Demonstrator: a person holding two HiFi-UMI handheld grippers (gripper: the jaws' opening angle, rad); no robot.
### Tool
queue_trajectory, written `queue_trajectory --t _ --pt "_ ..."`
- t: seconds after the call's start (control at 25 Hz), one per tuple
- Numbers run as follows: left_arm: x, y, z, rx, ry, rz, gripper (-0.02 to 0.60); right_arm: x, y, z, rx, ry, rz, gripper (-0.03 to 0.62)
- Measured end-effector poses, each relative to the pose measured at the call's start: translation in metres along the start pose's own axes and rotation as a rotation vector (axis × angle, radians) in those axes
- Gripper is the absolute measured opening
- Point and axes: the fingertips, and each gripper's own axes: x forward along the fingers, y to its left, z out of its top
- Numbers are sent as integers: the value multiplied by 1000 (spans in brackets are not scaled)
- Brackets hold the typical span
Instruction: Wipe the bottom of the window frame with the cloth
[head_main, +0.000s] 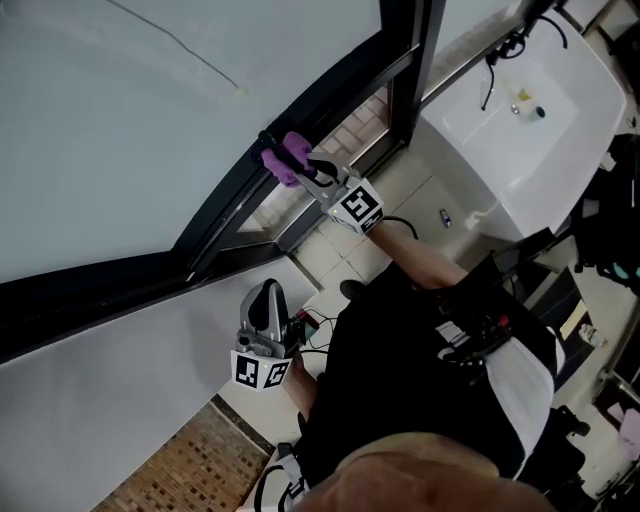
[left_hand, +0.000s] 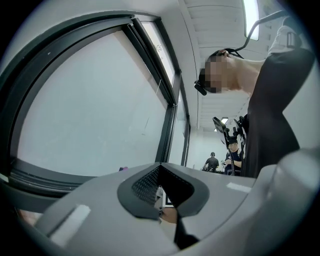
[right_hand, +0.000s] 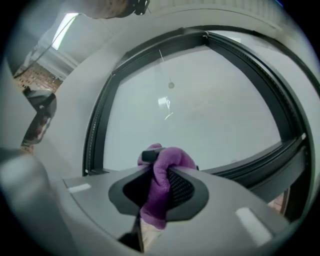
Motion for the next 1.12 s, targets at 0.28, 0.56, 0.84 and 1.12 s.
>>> queue_trajectory --t 0.28,0.56,0.84,1.12 --pt "18 2 -1 2 14 -35 0 -80 22 73 82 -76 187 65" --pt "27 -17 1 12 9 -70 0 81 -65 20 -88 368 125 66" --pt "15 -4 -1 -3 5 -4 0 16 -20 22 -104 329 523 64" --pt "28 -8 -7 -5 24 -34 0 -68 2 73 -50 132 667 64"
